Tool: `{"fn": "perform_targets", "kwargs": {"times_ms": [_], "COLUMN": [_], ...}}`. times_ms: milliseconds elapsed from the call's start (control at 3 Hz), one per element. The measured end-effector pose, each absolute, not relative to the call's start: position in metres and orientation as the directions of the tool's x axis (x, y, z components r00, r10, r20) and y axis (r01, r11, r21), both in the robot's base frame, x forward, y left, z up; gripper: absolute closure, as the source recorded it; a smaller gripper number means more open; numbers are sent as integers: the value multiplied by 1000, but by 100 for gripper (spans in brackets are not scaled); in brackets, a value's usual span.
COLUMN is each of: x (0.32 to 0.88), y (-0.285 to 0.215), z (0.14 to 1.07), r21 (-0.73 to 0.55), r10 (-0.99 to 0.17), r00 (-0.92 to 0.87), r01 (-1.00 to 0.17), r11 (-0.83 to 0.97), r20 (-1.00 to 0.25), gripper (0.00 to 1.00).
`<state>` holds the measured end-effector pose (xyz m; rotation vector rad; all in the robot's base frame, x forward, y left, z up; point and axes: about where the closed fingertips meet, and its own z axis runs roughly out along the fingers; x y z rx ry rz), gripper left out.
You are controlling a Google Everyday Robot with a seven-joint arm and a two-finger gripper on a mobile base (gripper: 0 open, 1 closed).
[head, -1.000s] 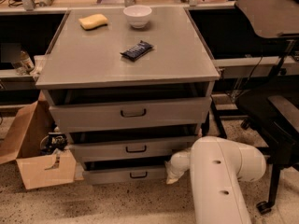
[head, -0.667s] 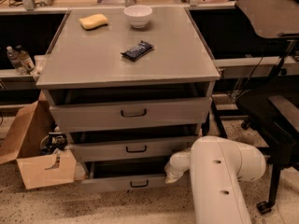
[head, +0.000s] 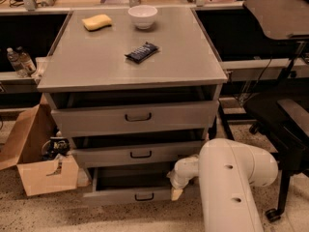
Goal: Open bottom drawer
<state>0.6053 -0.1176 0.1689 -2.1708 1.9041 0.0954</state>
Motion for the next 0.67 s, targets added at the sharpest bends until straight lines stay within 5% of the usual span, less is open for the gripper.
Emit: {"fn": "perform_targets", "kwargs": {"times_ms": [667], "x": [593], "y": [-115], "z": [161], "r21": [-116], "r10": [-959], "r00": [164], "r01": [-983], "r11": [-140], "r20": [-231], "gripper": [0]}}
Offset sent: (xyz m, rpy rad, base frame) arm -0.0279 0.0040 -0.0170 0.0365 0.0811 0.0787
